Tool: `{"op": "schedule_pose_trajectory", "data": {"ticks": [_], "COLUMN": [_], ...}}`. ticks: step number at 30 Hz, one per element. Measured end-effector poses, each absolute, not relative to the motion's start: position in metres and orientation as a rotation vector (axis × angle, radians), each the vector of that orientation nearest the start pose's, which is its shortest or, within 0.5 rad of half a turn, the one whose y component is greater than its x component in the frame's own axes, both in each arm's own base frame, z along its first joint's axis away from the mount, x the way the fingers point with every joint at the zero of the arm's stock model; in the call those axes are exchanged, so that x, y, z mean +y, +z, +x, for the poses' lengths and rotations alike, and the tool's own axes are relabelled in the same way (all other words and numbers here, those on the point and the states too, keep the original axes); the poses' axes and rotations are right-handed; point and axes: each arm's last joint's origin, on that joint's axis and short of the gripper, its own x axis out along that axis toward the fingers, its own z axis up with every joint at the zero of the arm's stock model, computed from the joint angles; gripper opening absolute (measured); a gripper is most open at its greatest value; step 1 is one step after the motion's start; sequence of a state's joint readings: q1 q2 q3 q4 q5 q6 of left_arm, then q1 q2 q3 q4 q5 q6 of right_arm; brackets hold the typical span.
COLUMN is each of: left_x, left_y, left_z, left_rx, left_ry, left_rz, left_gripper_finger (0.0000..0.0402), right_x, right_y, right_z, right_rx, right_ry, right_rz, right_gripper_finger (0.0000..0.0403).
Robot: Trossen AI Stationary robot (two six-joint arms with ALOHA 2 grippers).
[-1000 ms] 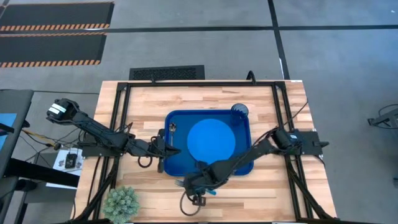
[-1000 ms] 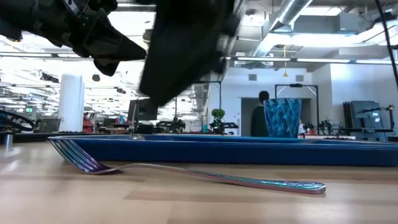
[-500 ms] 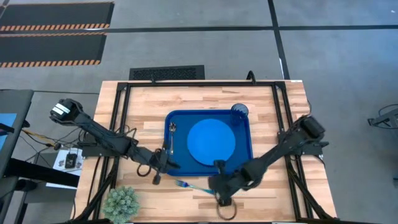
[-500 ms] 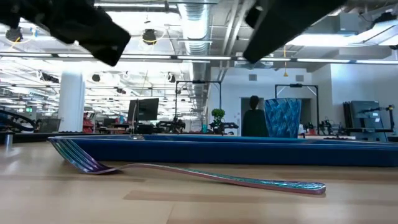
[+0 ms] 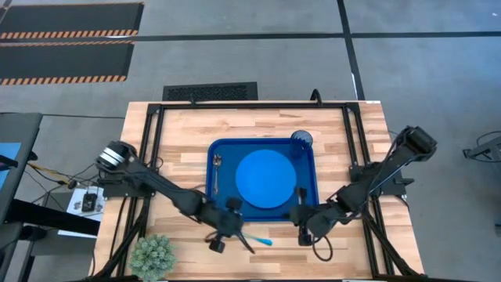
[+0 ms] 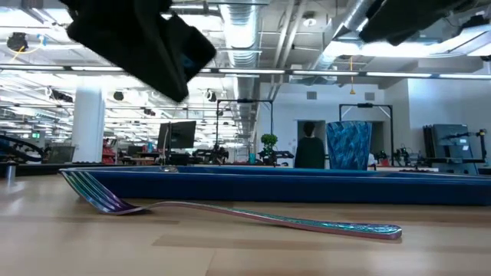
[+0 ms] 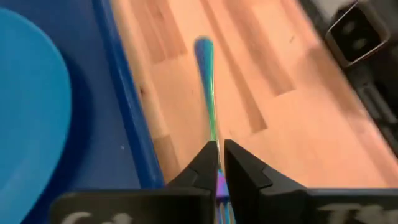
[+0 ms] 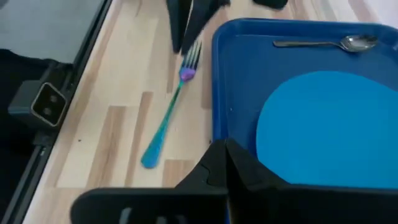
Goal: Pick and place plate/cup/fork/spoon on tray
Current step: Put the blue fork on the dark blue tray to the right of the black spoon
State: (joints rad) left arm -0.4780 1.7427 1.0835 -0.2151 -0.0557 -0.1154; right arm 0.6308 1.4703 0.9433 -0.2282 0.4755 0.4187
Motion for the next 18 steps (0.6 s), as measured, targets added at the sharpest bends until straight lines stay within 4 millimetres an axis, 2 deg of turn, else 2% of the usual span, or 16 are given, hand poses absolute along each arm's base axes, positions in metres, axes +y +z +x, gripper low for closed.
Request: {"op": "schedule_pose_trajectory", "data": {"ticks": [6, 9, 13, 18], "left_x": [-0.181, -0.185, -0.188, -0.188], "left_y": [0.176, 0.173, 0.168, 0.150], "left_z": [0.351, 0.359, 0.363, 0.366], "left_rx": [1.007, 1.036, 1.050, 1.100], "left_ry": [-0.360, -0.388, -0.409, -0.388], "left_rz": [0.186, 0.217, 0.225, 0.230], "left_gripper_finger": [0.0069, 0.0091, 0.0106, 0.0104], "right_x": [0.171, 0.171, 0.171, 0.170], "right_y": [0.233, 0.232, 0.230, 0.230], "right_z": [0.247, 0.247, 0.247, 0.247], "right_rx": [0.652, 0.657, 0.671, 0.672], "right_ry": [0.025, 0.020, 0.014, 0.013], "right_rz": [0.007, 0.018, 0.014, 0.013], "right_gripper_finger": [0.0008, 0.0010, 0.0011, 0.0012]}}
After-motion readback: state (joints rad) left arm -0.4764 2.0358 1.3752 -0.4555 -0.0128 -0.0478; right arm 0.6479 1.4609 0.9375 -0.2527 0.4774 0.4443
